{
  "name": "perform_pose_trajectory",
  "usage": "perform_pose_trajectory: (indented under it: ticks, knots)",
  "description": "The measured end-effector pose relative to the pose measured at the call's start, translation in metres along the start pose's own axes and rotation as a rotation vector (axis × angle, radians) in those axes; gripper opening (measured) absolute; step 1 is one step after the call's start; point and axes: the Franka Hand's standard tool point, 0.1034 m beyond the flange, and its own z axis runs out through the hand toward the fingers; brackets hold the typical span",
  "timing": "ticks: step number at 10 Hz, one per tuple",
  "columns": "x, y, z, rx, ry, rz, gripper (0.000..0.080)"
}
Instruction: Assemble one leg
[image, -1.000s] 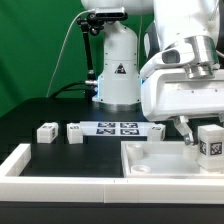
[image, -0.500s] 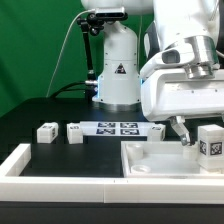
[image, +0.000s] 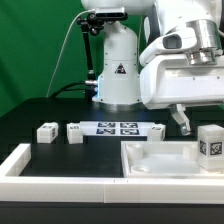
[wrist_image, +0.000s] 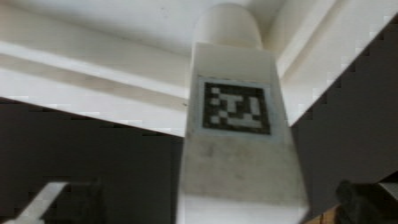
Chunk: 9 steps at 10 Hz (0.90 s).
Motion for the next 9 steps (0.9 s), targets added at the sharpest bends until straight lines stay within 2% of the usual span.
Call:
perform_pose_trajectory:
  ticks: [1, 2, 3, 4, 6, 7, 9]
  knots:
    - [-0.004, 0.001, 0.002, 0.001, -0.009, 0.003, 0.0649]
    - [-0.011, -0.005, 0.006, 0.037, -0.113, 0.012, 0.0649]
    - [-0.007, -0.009, 0.007, 0.069, -0.206, 0.014, 0.0649]
    - [-0.003, -0.010, 0.007, 0.085, -0.266, 0.026, 0.0649]
    - [-0.008, -0.019, 0.005, 0.133, -0.441, 0.041, 0.0649]
    - [-0.004, -0.019, 0.005, 0.153, -0.500, 0.036, 0.0649]
    - [-0.002, -0.009, 0.009, 0.136, -0.469, 0.046, 0.0649]
